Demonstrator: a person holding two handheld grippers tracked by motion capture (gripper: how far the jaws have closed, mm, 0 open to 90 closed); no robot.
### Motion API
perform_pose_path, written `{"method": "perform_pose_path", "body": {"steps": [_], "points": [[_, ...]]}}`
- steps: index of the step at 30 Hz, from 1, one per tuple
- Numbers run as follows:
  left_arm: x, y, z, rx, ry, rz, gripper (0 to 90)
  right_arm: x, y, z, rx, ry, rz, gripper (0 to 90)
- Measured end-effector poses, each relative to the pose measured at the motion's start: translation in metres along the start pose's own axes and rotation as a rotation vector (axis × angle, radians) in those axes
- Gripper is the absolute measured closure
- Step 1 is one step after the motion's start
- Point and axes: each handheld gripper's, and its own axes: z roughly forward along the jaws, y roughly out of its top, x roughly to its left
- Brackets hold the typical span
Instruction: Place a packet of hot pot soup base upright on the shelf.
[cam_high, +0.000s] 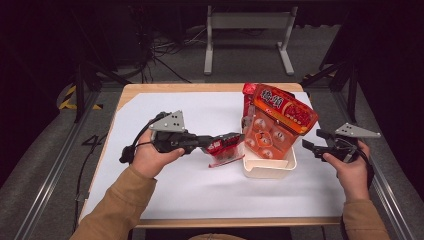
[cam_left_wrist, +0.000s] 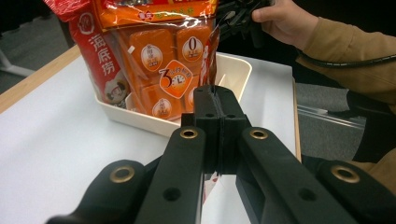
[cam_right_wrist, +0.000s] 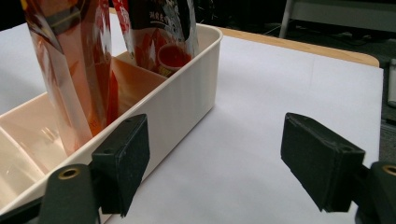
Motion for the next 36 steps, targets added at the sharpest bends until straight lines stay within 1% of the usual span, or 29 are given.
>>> {"method": "perform_pose_path", "body": {"steps": [4, 5, 8, 10, 13, 16, 18, 24, 28, 32, 36], "points": [[0.002, 0.004, 0.007, -0.002, -0.024, 0.007, 89.9, -0.001, -0.002, -0.003, 0.001, -0.006, 0.002, 24.4], [0.002, 0.004, 0.007, -0.002, -0.024, 0.007, 89.9, -0.001, -0.002, -0.003, 0.001, -0.006, 0.002, 24.4], [0.003, 0.009, 0.010, -0.005, -0.040, 0.018, 90.0, -0.001, -0.004, -0.006, 0.001, -0.013, 0.007, 24.4], [0.002, 0.014, 0.013, -0.005, -0.054, 0.036, 89.9, -0.001, -0.005, -0.009, 0.001, -0.017, 0.009, 24.4], [0.002, 0.018, 0.016, -0.007, -0.065, 0.041, 89.9, -0.001, -0.006, -0.011, -0.001, -0.023, 0.010, 24.4], [0.002, 0.022, 0.021, -0.005, -0.073, 0.055, 90.0, -0.001, -0.008, -0.014, -0.002, -0.026, 0.011, 24.4], [0.002, 0.024, 0.024, -0.002, -0.081, 0.056, 89.9, -0.002, -0.008, -0.015, -0.005, -0.027, 0.011, 24.4], [0.002, 0.030, 0.030, -0.005, -0.088, 0.063, 89.9, -0.002, -0.006, -0.015, -0.011, -0.022, 0.009, 24.4], [0.000, 0.036, 0.037, -0.006, -0.098, 0.077, 89.9, -0.002, -0.005, -0.014, -0.010, -0.019, 0.010, 24.3], [-0.001, 0.039, 0.045, -0.025, -0.114, 0.079, 90.0, -0.002, -0.005, -0.014, -0.014, -0.019, 0.007, 24.4], [-0.002, 0.042, 0.051, -0.030, -0.120, 0.088, 90.0, -0.002, -0.004, -0.013, -0.017, -0.016, 0.007, 24.3]]}}
